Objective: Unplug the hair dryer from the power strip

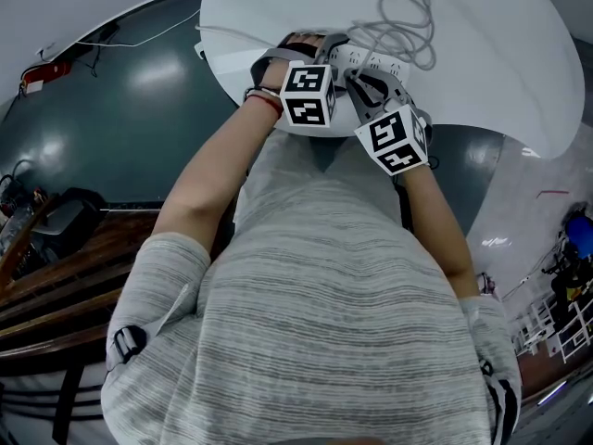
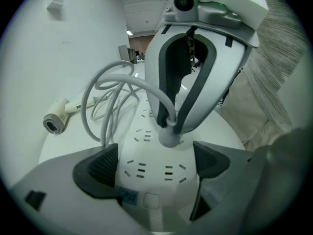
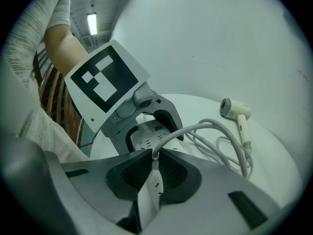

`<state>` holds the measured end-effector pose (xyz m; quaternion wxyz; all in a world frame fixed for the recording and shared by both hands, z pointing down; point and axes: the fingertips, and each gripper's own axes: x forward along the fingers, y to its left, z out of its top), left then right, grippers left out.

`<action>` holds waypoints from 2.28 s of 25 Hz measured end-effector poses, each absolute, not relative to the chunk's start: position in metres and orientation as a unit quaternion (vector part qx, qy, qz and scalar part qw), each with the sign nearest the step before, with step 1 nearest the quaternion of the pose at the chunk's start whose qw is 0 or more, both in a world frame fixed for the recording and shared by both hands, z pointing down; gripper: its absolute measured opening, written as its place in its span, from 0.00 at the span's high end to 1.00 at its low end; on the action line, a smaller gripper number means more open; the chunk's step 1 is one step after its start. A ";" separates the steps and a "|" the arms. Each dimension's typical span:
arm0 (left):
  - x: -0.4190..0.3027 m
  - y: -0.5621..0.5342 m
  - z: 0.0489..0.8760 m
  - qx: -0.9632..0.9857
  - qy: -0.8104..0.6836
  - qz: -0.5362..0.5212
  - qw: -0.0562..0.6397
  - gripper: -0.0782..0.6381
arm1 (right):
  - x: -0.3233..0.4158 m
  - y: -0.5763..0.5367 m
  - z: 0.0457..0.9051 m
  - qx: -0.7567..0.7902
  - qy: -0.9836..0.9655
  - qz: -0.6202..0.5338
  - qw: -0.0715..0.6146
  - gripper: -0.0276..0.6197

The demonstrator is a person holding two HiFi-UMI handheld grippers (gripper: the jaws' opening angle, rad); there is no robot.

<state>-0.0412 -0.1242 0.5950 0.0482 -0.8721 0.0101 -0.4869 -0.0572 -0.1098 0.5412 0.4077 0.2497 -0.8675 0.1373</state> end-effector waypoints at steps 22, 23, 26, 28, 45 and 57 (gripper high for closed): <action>-0.037 -0.126 0.597 -0.871 0.021 -0.490 0.034 0.24 | -0.053 -0.107 0.541 0.242 -0.851 0.129 0.447 0.87; -0.036 -0.128 0.597 -0.871 0.023 -0.490 0.035 0.24 | -0.053 -0.108 0.541 0.237 -0.852 0.127 0.449 0.87; -0.035 -0.128 0.597 -0.873 0.025 -0.486 0.037 0.24 | -0.052 -0.111 0.541 0.233 -0.852 0.146 0.446 0.87; -0.036 -0.128 0.597 -0.874 0.025 -0.485 0.038 0.24 | -0.053 -0.114 0.541 0.241 -0.850 0.177 0.435 0.87; -0.038 -0.125 0.599 -0.870 0.023 -0.491 0.035 0.24 | -0.048 -0.170 0.482 0.272 -0.869 0.162 0.380 0.87; -0.041 -0.124 0.588 -0.884 0.063 -0.461 0.037 0.24 | -0.002 -0.188 0.489 0.327 -0.854 0.185 0.360 0.87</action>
